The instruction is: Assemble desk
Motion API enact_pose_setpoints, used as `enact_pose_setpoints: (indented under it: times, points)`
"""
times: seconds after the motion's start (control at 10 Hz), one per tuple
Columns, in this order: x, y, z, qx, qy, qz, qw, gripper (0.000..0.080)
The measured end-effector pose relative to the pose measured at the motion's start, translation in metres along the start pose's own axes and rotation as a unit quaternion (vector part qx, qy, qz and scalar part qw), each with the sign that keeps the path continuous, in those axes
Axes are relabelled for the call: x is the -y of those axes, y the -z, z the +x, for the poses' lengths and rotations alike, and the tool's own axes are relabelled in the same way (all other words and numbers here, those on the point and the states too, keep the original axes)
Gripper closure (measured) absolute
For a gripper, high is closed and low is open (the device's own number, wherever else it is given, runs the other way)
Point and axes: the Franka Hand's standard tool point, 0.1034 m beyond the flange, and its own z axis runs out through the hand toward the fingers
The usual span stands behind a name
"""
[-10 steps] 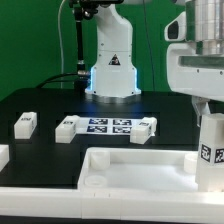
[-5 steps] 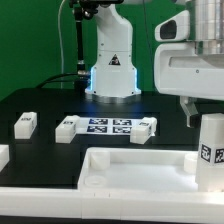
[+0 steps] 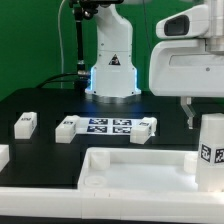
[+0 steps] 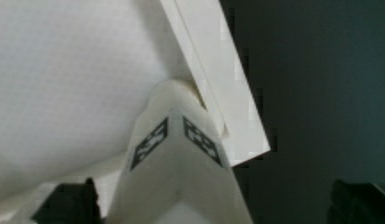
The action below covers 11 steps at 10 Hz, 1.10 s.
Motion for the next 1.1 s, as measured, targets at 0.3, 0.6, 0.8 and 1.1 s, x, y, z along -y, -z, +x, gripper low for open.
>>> enact_pose_setpoints:
  times: [0.3, 0.6, 0.8, 1.1]
  points:
    - [-0.0052, 0.0, 0.0025, 0.0, 0.111, -0.001, 0.994, 0.0151]
    - [-0.0059, 0.0, 0.0028, -0.002, 0.21, -0.009, 0.978, 0.0151]
    - [-0.0075, 0.0, 0.0035, -0.002, 0.295, -0.018, 0.955, 0.0151]
    - [-0.0091, -0.0003, 0.0036, -0.001, 0.306, -0.018, 0.952, 0.0292]
